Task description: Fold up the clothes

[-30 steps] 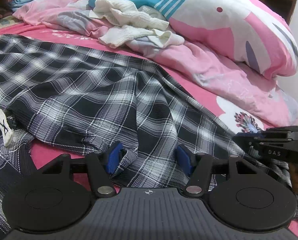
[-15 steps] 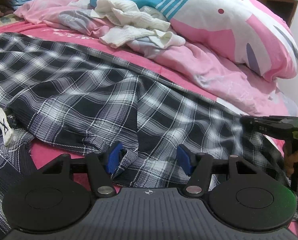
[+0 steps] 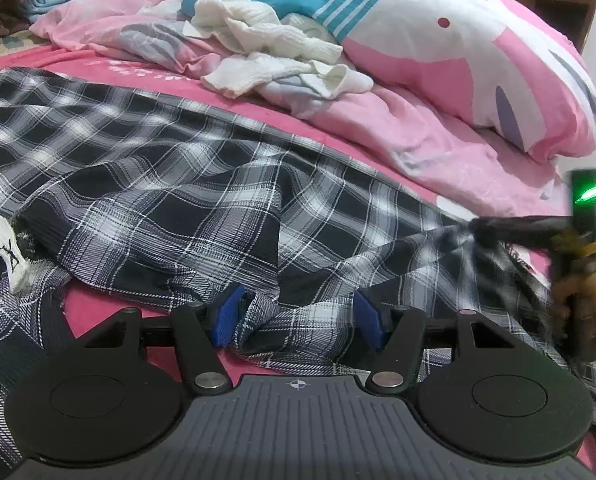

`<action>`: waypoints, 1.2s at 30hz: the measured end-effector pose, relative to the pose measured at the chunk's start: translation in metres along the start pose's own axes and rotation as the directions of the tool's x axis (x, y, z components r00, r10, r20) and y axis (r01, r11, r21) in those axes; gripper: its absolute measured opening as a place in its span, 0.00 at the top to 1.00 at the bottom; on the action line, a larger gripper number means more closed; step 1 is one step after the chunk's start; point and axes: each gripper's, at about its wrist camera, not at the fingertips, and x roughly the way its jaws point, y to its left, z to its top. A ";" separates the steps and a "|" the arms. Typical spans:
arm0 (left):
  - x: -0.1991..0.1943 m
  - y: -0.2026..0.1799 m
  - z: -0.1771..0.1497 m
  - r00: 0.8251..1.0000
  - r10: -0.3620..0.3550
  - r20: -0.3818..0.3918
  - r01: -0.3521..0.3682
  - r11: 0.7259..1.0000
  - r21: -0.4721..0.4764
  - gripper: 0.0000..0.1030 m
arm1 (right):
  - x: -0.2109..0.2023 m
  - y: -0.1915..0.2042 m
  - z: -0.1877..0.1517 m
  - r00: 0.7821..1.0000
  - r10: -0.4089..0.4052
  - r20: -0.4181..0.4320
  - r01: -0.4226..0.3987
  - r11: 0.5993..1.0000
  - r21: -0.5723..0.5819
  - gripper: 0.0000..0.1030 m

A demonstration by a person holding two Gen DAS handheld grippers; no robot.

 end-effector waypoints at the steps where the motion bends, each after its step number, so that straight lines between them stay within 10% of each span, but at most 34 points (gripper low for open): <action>1: 0.000 0.000 0.000 1.000 -0.001 0.000 0.001 1.000 -0.001 0.42 | -0.006 -0.011 -0.008 1.000 0.003 -0.011 -0.003 0.999 0.051 0.84; 9: 0.000 -0.002 0.000 1.000 0.007 0.002 -0.007 1.000 0.005 0.42 | -0.055 -0.097 -0.070 0.994 0.051 -0.093 -0.004 0.897 0.442 0.72; 19: 0.000 -0.003 -0.001 1.000 0.013 0.010 -0.013 1.000 0.012 0.42 | -0.112 -0.196 -0.141 0.979 0.146 -0.145 0.029 0.603 0.797 0.71; 25: -0.001 -0.001 -0.001 1.000 0.012 0.014 -0.012 1.000 0.006 0.42 | -0.098 -0.177 -0.125 0.984 0.095 -0.154 0.034 0.739 0.673 0.94; 36: -0.002 0.009 0.004 0.999 0.009 0.033 -0.007 0.998 -0.069 0.42 | -0.085 -0.217 -0.069 0.988 -0.152 -0.012 0.129 0.794 0.594 0.95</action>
